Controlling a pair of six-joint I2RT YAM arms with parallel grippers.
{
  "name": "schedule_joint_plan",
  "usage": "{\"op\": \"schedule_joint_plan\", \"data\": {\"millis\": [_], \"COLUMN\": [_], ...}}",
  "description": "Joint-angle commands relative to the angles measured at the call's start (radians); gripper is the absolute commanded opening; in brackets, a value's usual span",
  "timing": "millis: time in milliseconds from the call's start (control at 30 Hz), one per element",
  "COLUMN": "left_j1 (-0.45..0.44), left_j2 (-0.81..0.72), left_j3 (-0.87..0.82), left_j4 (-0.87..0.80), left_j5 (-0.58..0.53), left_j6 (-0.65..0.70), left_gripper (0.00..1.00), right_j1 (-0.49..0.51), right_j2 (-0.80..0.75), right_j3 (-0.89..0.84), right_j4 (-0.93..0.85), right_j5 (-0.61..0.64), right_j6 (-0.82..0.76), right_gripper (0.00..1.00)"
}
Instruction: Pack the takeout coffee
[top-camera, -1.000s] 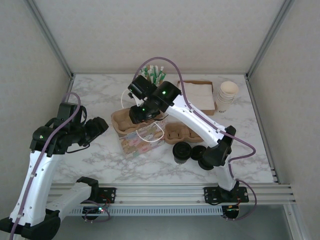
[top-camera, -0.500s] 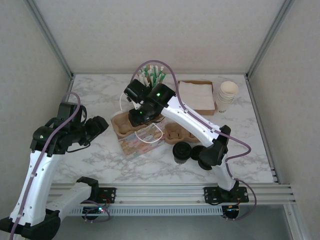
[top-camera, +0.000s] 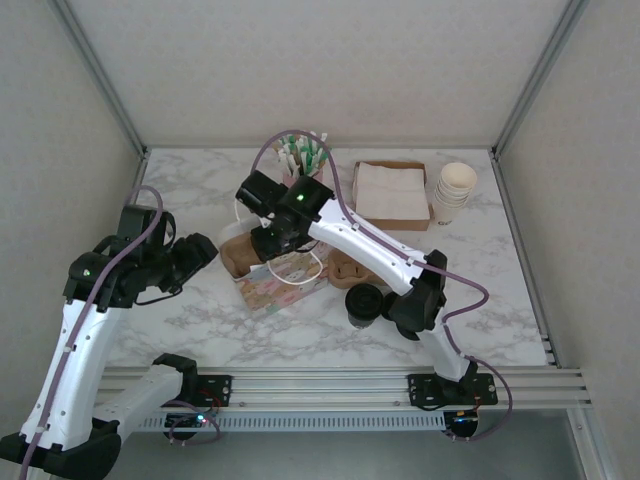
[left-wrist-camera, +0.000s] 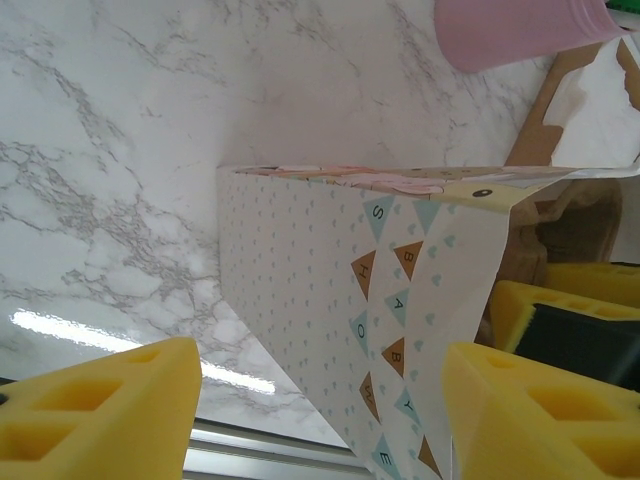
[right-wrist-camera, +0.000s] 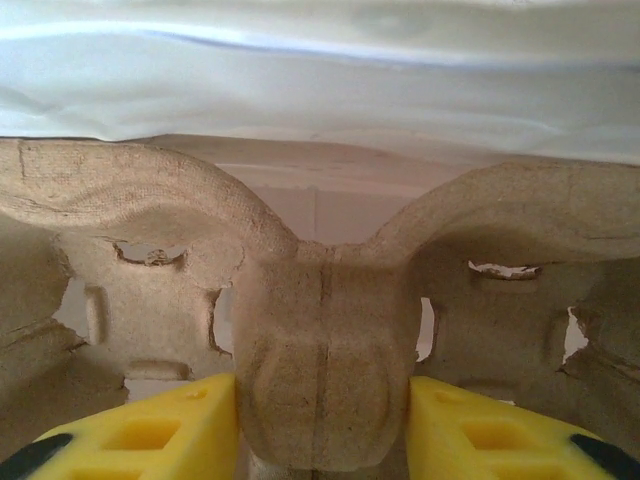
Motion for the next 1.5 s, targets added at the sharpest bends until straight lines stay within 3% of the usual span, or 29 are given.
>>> {"op": "schedule_joint_plan", "data": {"millis": [0, 333, 1467], "left_j1": [0.007, 0.007, 0.004], "left_j2": [-0.011, -0.010, 0.001], "left_j3": [-0.008, -0.016, -0.020], "left_j4": [0.009, 0.013, 0.039], "left_j5": [0.010, 0.009, 0.018], "left_j6": [-0.015, -0.019, -0.026], "left_gripper": [0.63, 0.63, 0.63], "right_j1": [0.014, 0.015, 0.035], "right_j2": [0.029, 0.030, 0.004], "right_j3": [0.030, 0.055, 0.099], "right_j4": [-0.014, -0.019, -0.013], "right_j5": [0.025, 0.016, 0.000], "right_j6": [0.007, -0.002, -0.046], "right_gripper": [0.46, 0.53, 0.53]}}
